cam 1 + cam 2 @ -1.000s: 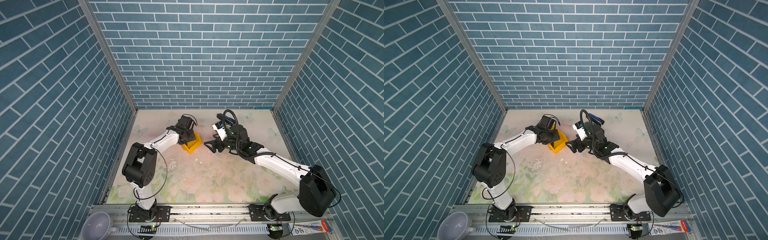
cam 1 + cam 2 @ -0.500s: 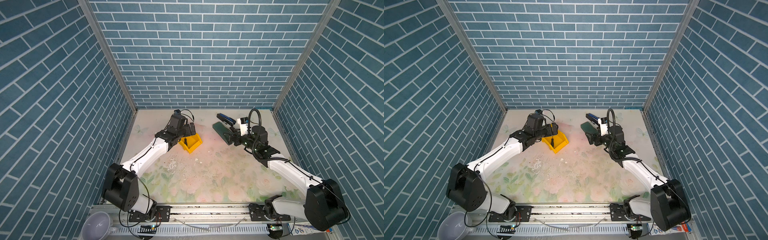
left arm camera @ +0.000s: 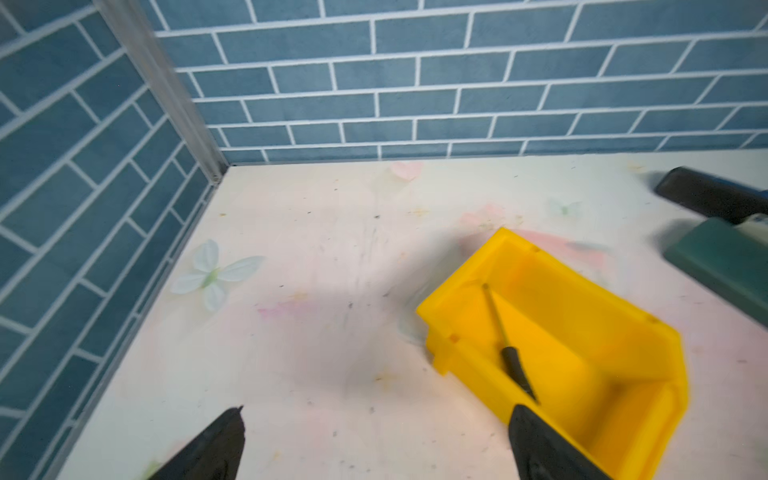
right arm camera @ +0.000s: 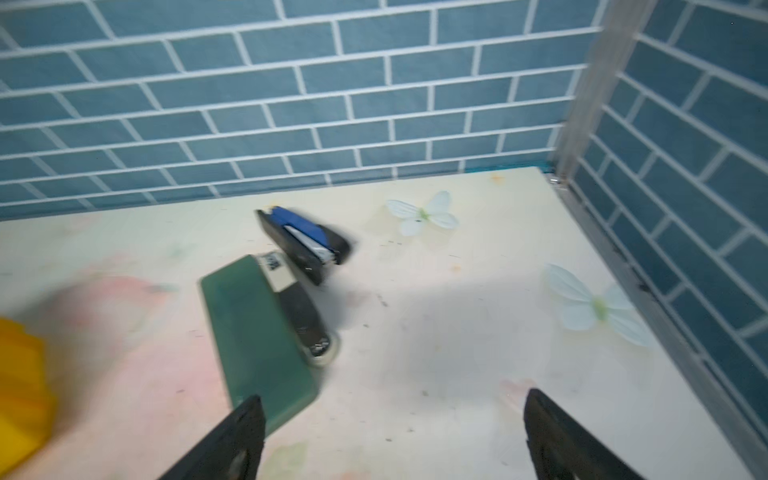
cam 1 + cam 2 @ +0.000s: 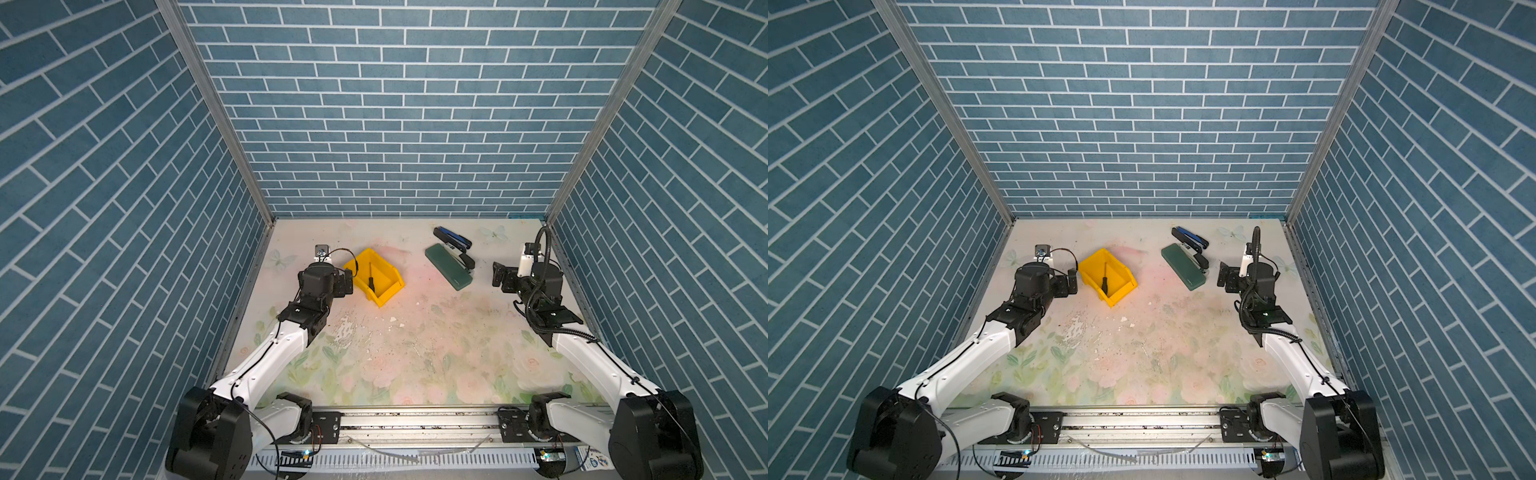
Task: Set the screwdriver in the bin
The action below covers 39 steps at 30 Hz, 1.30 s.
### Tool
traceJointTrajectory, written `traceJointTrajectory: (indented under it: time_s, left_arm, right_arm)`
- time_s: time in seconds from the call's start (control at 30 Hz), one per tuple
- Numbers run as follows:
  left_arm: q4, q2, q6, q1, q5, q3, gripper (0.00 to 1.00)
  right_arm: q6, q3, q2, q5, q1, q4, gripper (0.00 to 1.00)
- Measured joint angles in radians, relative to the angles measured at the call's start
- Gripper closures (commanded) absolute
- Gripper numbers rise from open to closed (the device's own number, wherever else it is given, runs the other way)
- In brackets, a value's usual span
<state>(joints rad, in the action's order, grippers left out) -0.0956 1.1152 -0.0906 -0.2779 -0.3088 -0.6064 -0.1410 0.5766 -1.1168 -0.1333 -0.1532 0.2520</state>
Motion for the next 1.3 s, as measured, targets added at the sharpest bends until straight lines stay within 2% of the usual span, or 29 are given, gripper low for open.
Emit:
traceJointTrajectory:
  time_s: [0.13, 0.27, 0.4, 0.63, 0.97, 1.3]
  left_arm:
    - [-0.161, -0.022, 0.064, 0.056, -0.035, 0.151, 0.0]
    - [-0.396, 0.031, 0.106, 0.112, -0.002, 0.298, 0.0]
    - [-0.557, 0.145, 0.15, 0.141, 0.044, 0.327, 0.0]
    - [-0.869, 0.388, 0.194, 0.164, 0.095, 0.327, 0.0]
    - [-0.831, 0.418, 0.177, 0.223, 0.167, 0.231, 0.0]
    - [-0.797, 0.418, 0.169, 0.228, 0.181, 0.229, 0.0]
  right_arm:
    - [0.054, -0.078, -0.05, -0.068, 0.061, 0.093, 0.04]
    - [0.07, -0.156, -0.163, -0.081, 0.106, 0.248, 0.04]
    - [0.071, -0.208, -0.265, -0.051, 0.148, 0.388, 0.05]
    - [0.067, -0.209, -0.405, 0.037, 0.206, 0.573, 0.05]
    - [0.067, -0.208, -0.413, 0.075, 0.211, 0.58, 0.05]
    - [0.067, -0.208, -0.413, 0.077, 0.211, 0.58, 0.05]
